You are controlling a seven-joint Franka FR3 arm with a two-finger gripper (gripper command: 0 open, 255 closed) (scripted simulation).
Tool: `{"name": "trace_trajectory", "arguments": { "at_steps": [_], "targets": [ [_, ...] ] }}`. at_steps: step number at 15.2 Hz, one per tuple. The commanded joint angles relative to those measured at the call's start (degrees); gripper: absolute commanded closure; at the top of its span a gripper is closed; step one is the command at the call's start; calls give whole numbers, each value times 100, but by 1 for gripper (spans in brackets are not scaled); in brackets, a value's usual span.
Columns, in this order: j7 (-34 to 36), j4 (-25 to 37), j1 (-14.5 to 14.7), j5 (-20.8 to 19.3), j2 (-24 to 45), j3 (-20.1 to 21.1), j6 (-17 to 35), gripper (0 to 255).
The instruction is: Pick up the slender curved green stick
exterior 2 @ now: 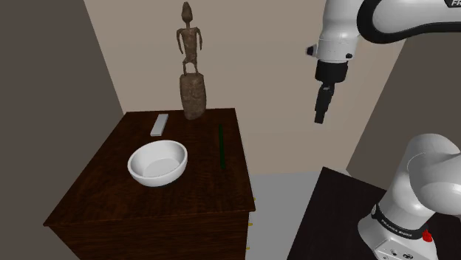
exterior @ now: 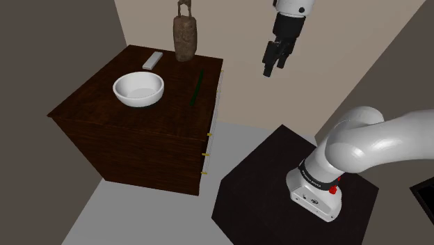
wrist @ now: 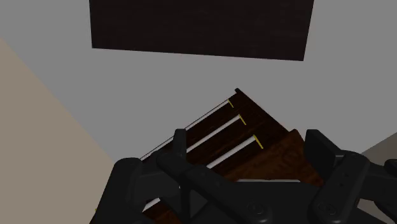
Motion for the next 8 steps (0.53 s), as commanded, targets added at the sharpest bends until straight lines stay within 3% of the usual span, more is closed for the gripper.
{"name": "trace_trajectory", "arguments": {
  "at_steps": [1, 8],
  "targets": [
    [0, 0, 0, 0, 0, 0, 0, 0],
    [1182, 40, -170, 275, 1192, 506, 1301, 0]
  ]
}}
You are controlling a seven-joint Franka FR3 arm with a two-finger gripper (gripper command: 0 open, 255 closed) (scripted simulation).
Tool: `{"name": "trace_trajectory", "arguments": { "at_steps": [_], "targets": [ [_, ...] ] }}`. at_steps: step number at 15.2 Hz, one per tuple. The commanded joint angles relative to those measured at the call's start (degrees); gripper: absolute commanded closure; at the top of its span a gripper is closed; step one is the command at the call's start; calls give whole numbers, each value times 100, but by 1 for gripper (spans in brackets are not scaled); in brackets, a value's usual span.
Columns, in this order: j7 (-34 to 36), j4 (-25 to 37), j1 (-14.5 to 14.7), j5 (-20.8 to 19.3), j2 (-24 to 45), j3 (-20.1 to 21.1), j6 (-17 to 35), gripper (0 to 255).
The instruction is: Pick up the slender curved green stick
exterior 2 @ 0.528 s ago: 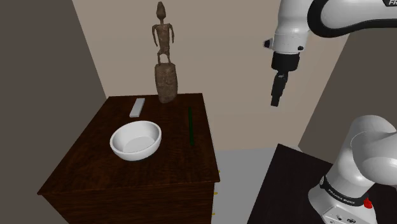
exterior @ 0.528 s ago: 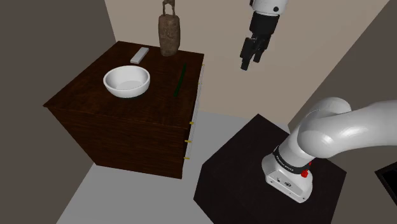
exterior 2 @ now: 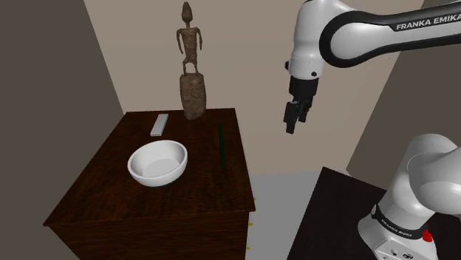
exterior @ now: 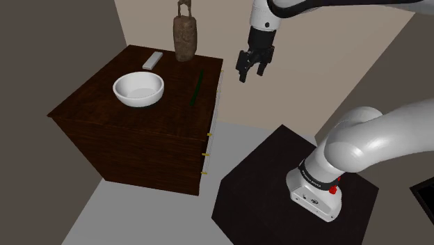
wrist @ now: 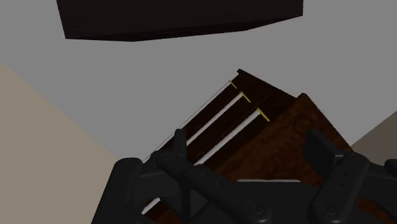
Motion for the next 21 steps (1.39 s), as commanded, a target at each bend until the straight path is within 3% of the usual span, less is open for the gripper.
{"name": "trace_trajectory", "arguments": {
  "at_steps": [1, 11, 21],
  "targets": [
    [334, 99, -64, 39, 389, 119, 343, 0],
    [2024, 966, -354, -136, 2501, 563, 1773, 0],
    [3662, 2531, -415, -701, 4664, 478, 2486, 0]
  ]
}}
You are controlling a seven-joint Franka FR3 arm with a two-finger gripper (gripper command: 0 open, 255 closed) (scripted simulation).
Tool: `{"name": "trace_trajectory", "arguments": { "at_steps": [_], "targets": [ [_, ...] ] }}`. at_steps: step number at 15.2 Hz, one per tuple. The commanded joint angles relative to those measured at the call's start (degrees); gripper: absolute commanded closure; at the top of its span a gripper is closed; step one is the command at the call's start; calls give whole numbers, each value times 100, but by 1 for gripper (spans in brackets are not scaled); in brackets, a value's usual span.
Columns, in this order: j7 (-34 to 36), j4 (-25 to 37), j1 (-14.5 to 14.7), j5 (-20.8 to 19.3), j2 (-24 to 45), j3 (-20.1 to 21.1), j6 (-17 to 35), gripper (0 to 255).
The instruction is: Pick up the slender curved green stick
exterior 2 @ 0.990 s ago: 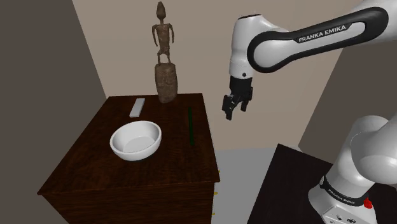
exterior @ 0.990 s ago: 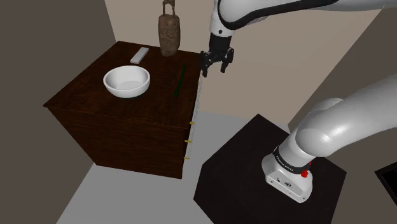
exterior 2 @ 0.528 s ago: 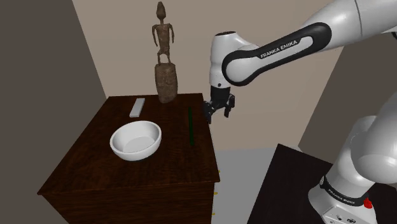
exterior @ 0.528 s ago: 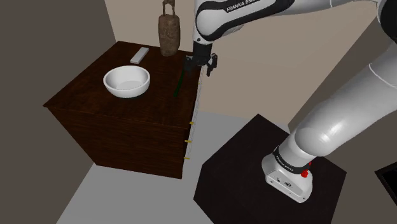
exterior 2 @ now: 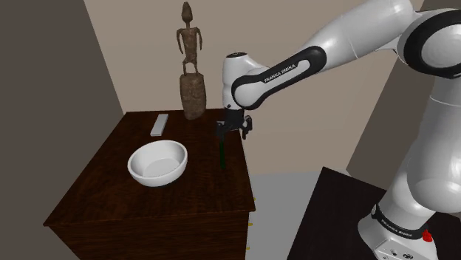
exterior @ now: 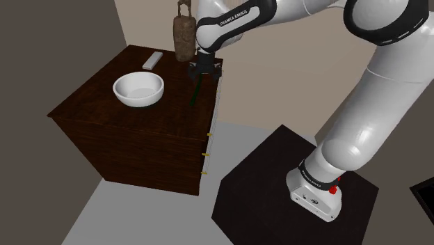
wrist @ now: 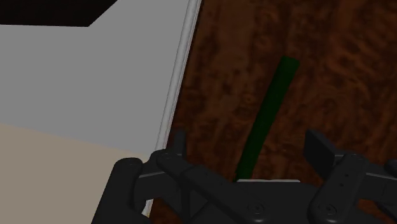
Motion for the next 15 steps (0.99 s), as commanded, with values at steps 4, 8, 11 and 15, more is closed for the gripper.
{"name": "trace_trajectory", "arguments": {
  "at_steps": [4, 8, 11, 15],
  "targets": [
    [676, 977, 32, -203, 1032, -212, 112, 0],
    [1088, 1768, 73, -271, 1770, -387, 102, 0],
    [1099, 1710, 79, -287, 1889, -398, 279, 0],
    [1115, 1652, 88, -310, 2061, -412, 508, 0]
  ]
}}
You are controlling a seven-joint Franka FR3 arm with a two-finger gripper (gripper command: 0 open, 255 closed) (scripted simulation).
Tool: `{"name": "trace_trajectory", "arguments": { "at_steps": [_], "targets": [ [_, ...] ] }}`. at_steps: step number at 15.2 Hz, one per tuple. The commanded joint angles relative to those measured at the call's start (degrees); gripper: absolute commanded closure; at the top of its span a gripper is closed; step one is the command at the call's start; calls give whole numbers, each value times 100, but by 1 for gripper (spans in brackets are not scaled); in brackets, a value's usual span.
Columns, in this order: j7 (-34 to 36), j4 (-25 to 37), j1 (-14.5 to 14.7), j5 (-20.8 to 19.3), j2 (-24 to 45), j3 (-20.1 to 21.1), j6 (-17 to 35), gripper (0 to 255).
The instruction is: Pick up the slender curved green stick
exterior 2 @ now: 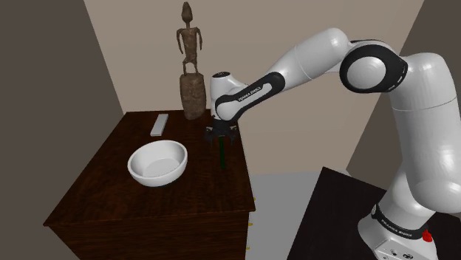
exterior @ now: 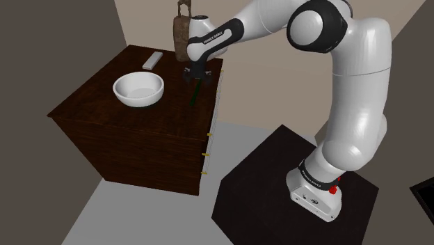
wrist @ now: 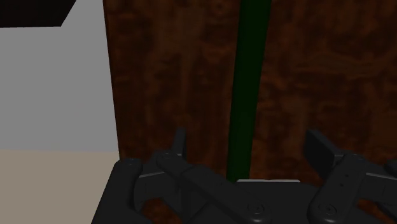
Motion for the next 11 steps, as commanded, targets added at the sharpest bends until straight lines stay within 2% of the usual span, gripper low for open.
{"name": "trace_trajectory", "arguments": {
  "at_steps": [1, 2, 3, 11],
  "targets": [
    [7, -29, 3, -10, 68, -7, 99, 0],
    [7, -27, 3, -10, 69, -7, 98, 0],
    [3, -16, 1, -10, 77, -8, 95, 255],
    [5, -29, 1, -10, 69, -8, 100, 255]
  ]
}}
